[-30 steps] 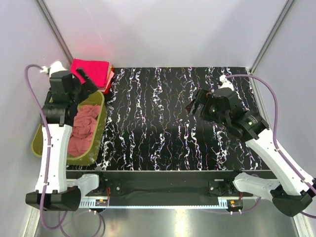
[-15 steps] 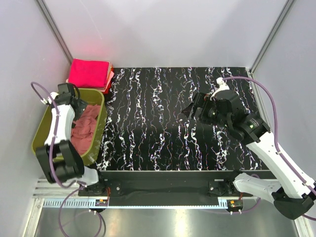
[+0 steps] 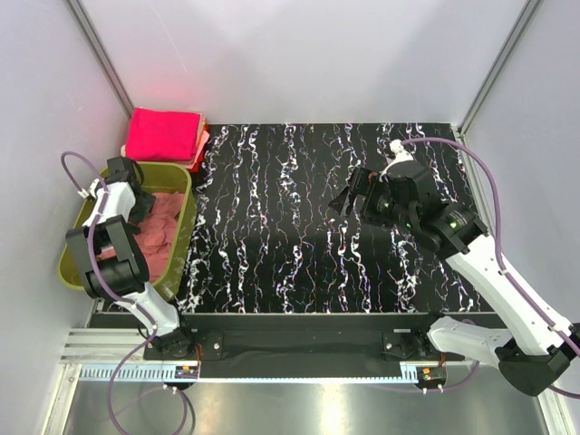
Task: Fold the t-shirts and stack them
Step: Grab the tshirt from the pile, then move the tshirt to the center of the board
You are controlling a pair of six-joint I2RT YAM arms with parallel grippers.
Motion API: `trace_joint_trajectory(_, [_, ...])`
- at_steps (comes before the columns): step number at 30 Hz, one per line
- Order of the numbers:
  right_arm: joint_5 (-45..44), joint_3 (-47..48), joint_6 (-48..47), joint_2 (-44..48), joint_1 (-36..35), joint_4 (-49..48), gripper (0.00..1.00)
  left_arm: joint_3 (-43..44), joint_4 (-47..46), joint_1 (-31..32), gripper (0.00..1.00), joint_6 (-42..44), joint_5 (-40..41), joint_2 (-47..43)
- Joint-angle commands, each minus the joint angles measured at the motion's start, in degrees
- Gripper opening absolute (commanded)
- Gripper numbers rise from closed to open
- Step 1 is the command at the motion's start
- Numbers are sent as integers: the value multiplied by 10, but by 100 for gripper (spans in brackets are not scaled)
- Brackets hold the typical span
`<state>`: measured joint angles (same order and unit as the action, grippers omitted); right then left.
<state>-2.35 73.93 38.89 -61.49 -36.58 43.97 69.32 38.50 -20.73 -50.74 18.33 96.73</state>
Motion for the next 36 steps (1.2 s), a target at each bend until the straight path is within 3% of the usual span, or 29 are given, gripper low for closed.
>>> trace_joint_trajectory(1, [12, 28, 5, -8, 2, -19, 100, 16, -38, -4, 70, 13, 29, 8])
trace_joint_trajectory(2, [15, 30, 7, -10, 3, -20, 100, 13, -40, -5, 66, 15, 26, 7])
trace_joint_trajectory(3, [17, 32, 7, -12, 3, -19, 100, 13, -42, -7, 54, 17, 18, 6])
trace_joint_trajectory(4, [19, 33, 8, -12, 4, -20, 100, 14, -53, -8, 38, 22, 10, -1])
trace_joint_trajectory(5, [22, 34, 7, -10, 3, -20, 100, 17, -55, -9, 8, 34, 1, -6])
trace_joint_trajectory(6, [22, 32, 8, -8, 3, -20, 100, 34, -55, -10, 2, 45, -7, -12])
trace_joint_trajectory(15, [10, 5, 23, 38, 3, -27, 100, 181, -57, 20, 0, 56, -108, -190])
trace_joint_trajectory(20, [1, -19, 24, 51, 3, -48, 100, 158, -365, 25, 0, -120, -317, -255])
trace_joint_trajectory(23, [-4, -19, 15, 53, 3, -49, 100, 261, -403, 91, 0, -138, -371, -226])
trace_joint_trajectory(30, [-27, -35, 6, 82, 3, -58, 100, 450, -433, 356, 0, -39, -408, -161])
trace_joint_trajectory(33, [-27, -39, 1, 89, 4, -59, 100, 494, -441, 405, 0, -24, -395, -140])
trace_joint_trajectory(36, [-30, -46, 1, 95, 4, -58, 100, 466, -502, 442, 0, -47, -416, -129])
